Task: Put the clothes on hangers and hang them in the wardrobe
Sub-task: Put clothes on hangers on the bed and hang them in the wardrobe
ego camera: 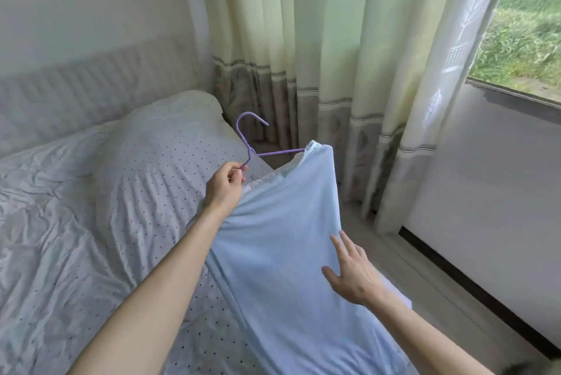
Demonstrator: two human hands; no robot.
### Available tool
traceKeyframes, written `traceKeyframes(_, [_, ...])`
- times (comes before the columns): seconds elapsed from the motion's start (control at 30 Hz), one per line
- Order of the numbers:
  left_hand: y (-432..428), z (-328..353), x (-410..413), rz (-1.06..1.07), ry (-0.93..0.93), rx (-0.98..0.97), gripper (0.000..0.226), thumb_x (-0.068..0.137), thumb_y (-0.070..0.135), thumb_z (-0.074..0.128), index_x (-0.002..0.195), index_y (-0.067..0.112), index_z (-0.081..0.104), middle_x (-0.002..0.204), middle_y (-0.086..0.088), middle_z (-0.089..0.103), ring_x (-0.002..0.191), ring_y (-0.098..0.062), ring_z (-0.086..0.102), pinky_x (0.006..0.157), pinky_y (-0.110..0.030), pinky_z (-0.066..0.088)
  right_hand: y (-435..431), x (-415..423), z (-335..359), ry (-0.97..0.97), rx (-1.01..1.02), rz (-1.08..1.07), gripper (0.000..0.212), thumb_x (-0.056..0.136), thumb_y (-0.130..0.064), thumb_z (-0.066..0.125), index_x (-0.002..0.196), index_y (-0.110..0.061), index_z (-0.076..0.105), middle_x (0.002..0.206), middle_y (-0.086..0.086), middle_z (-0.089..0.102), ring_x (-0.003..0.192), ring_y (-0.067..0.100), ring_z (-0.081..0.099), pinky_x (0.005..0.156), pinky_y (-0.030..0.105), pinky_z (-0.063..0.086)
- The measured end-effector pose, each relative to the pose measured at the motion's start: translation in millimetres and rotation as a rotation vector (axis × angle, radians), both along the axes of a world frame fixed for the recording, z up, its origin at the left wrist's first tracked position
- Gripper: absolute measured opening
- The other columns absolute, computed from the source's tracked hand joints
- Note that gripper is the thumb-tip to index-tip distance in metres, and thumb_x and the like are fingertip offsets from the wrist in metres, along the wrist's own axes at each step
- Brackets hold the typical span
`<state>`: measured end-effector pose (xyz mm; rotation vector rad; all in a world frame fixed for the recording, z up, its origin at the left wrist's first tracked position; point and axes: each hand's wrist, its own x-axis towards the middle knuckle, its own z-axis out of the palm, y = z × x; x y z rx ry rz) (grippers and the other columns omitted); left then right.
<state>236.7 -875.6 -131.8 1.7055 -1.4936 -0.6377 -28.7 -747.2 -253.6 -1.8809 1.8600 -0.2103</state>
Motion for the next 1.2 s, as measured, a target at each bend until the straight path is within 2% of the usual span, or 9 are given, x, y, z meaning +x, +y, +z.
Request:
traceKeyframes(0.1, [-56,-61,28,0.033,0.001,0.049,0.018,0.101,0.018,0.049,0.102,0.025,0.065,0.093,-0.001,0.071,0.093,-0.027,0.068,0.085,-0.043,0.055,-20,14,-49,0.065,0.198,-0.003,0.079,0.097,-0.052,0.044,0.158,-0.023,0.004,0.166,0.002,-0.004,0.152,0.027,0.005,0.121,0.039,0.019])
traceKeyframes(0.33, [-170,-190,81,0.019,-0.062,0.215,0.021,0.103,0.019,0.046,0.114,0.021,0.064,0.099,-0.002,0.069,0.093,-0.024,0.062,0.078,-0.03,0.042,-69,43,-147,0.175,0.495,-0.054,0.078,0.098,-0.053,0.041,0.158,-0.027,0.0,0.166,0.0,-0.01,0.152,0.032,-0.002,0.121,0.044,0.018])
traceKeyframes(0.43, [-206,-236,88,0.007,-0.111,0.262,0.022,0.104,0.019,0.044,0.116,0.019,0.063,0.101,-0.002,0.071,0.094,-0.024,0.059,0.077,-0.028,0.038,-81,50,-181,0.218,0.542,-0.074,0.078,0.097,-0.056,0.039,0.158,-0.027,0.0,0.166,0.002,-0.012,0.152,0.035,-0.004,0.122,0.046,0.016])
traceKeyframes(0.7, [-266,-347,86,0.027,-0.059,0.373,0.024,0.103,0.02,0.042,0.114,0.024,0.063,0.094,0.0,0.071,0.101,-0.027,0.065,0.09,-0.036,0.049,-88,54,-253,0.335,0.58,-0.054,0.084,0.093,-0.065,0.037,0.157,-0.034,-0.009,0.163,0.004,-0.025,0.15,0.038,-0.015,0.12,0.051,0.008])
traceKeyframes(0.77, [-273,-371,90,0.056,-0.055,0.389,0.026,0.103,0.02,0.041,0.114,0.024,0.063,0.094,-0.002,0.071,0.1,-0.028,0.066,0.086,-0.036,0.05,-83,54,-269,0.361,0.581,-0.036,0.086,0.089,-0.067,0.039,0.157,-0.034,-0.002,0.164,0.006,-0.018,0.15,0.04,-0.01,0.118,0.054,0.009])
traceKeyframes(0.9, [-278,-409,104,0.087,-0.142,0.405,0.031,0.099,0.013,0.039,0.119,0.022,0.062,0.105,-0.005,0.072,0.103,-0.031,0.062,0.081,-0.032,0.046,-73,57,-298,0.412,0.581,-0.039,0.098,0.06,-0.07,0.064,0.145,-0.026,0.044,0.156,0.014,0.033,0.138,0.049,0.026,0.097,0.061,0.022])
traceKeyframes(0.97, [-281,-420,111,0.077,-0.213,0.463,0.04,0.097,0.006,0.04,0.129,0.022,0.057,0.116,-0.007,0.069,0.112,-0.031,0.058,0.084,-0.029,0.041,-71,59,-309,0.427,0.587,-0.055,0.102,0.056,-0.068,0.068,0.144,-0.024,0.044,0.155,0.015,0.036,0.138,0.051,0.027,0.097,0.062,0.021])
traceKeyframes(1.07, [-271,-433,110,-0.008,-0.431,0.535,0.053,0.096,0.011,0.05,0.148,0.015,0.04,0.143,-0.019,0.049,0.133,-0.037,0.042,0.108,-0.044,0.037,-75,60,-313,0.432,0.569,-0.044,0.102,0.059,-0.067,0.065,0.147,-0.024,0.039,0.157,0.016,0.033,0.14,0.051,0.024,0.098,0.064,0.019])
traceKeyframes(1.2, [-196,-450,72,-0.387,-0.659,0.284,0.065,0.094,0.037,0.051,0.153,0.013,0.036,0.159,-0.02,0.028,0.144,-0.04,0.03,0.113,-0.06,0.025,-76,63,-315,0.413,0.605,-0.048,0.099,0.065,-0.065,0.063,0.151,-0.024,0.032,0.16,0.016,0.026,0.143,0.051,0.018,0.101,0.066,0.017])
